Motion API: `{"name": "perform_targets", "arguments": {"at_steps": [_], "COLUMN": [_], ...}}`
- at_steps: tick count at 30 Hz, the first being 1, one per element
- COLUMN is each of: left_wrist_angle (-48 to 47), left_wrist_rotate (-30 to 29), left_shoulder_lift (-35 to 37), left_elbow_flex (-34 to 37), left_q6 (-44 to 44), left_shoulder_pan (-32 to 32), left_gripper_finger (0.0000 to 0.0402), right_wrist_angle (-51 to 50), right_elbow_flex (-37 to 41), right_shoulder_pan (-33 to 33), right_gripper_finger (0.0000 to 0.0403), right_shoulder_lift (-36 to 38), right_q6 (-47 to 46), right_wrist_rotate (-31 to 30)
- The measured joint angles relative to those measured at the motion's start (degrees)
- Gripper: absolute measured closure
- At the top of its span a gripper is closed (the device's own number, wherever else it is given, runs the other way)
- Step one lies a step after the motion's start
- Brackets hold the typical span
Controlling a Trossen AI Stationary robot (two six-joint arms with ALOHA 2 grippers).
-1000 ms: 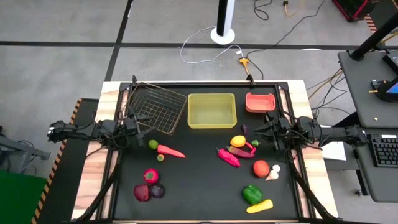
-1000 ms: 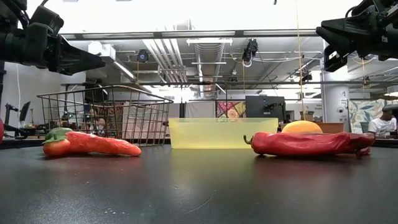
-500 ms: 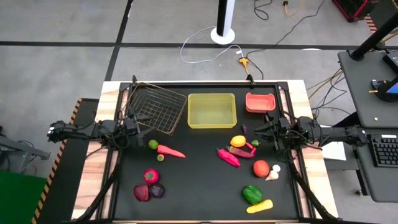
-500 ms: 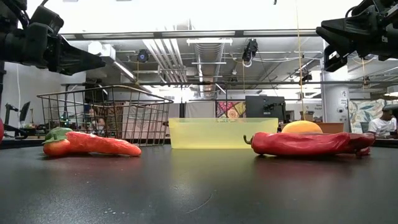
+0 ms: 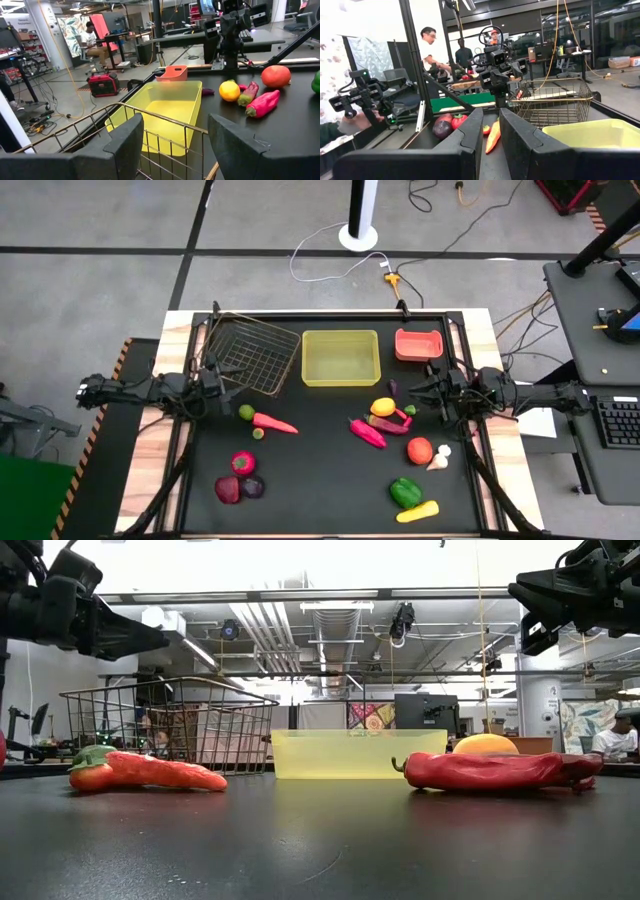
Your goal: Sort produce into baskets
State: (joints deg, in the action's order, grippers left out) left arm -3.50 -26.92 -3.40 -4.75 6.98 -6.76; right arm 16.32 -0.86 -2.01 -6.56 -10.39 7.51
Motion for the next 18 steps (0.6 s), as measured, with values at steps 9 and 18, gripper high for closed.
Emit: {"name": "perform_targets", "arguments": {"at_steps": [9,18], "left_wrist_angle": [4.62,5.19], "left_wrist_rotate": [0.04,-2.91], "left_shoulder_lift": [0.00,0.00], "left_elbow_flex": [0.00,0.00], "left_q6": [-26.57,-40.50], "left_shoulder_pan": [0.00,0.02], "left_gripper_finger": [0.0199,0.0199], "right_wrist_angle": [0.10,0.69], "right_elbow_flex": [0.00,0.00], "right_shoulder_pan": [0.01,-0.01], "right_gripper_finger": [0.0346,0.0346], "right_shoulder_lift": [-0.01,-0.01], "right_q6": [0.57,-6.77], "right_wrist_rotate": [0.00,-0.03]}}
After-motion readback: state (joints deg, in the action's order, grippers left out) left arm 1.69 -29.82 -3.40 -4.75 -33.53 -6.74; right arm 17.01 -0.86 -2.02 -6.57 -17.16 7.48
